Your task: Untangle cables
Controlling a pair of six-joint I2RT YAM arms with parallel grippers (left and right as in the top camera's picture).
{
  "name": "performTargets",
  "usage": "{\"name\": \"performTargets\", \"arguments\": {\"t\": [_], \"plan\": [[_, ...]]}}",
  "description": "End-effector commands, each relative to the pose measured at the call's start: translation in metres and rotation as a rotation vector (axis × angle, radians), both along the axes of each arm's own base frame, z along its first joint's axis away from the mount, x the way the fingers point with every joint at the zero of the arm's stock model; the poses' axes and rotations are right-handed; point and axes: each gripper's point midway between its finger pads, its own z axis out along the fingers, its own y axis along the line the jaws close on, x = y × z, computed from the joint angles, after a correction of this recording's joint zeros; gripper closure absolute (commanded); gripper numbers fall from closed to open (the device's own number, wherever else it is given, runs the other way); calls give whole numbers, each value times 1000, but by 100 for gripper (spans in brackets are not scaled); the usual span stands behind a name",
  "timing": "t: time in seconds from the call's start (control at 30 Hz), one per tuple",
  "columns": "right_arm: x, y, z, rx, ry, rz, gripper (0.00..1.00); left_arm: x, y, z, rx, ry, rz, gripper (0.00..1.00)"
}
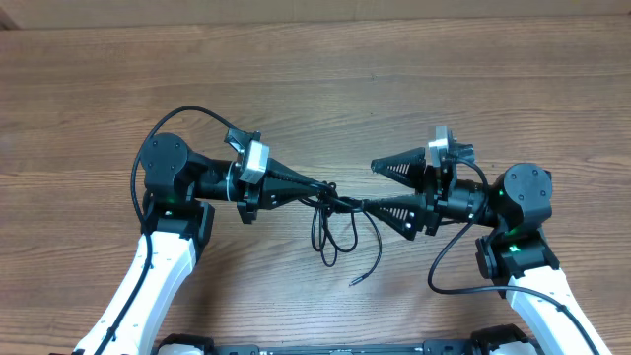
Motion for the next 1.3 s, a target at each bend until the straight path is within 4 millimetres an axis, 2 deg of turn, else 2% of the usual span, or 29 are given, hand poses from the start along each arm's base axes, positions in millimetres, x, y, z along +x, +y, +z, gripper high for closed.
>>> {"name": "performTargets", "arguments": {"t": [0.0, 0.43, 0.97, 1.27], "plan": [[-9, 2, 11, 4, -54, 52, 9, 3, 1, 3, -7, -53, 9, 96], [-21, 12, 18, 14, -104, 106, 10, 5, -10, 4, -15, -51, 35, 96], [-21, 12, 16, 12, -89, 107, 10, 7, -24, 5, -21, -34, 63, 96], [-20, 12, 16, 12, -90, 103, 4, 0, -37, 6, -25, -33, 43, 96]]}}
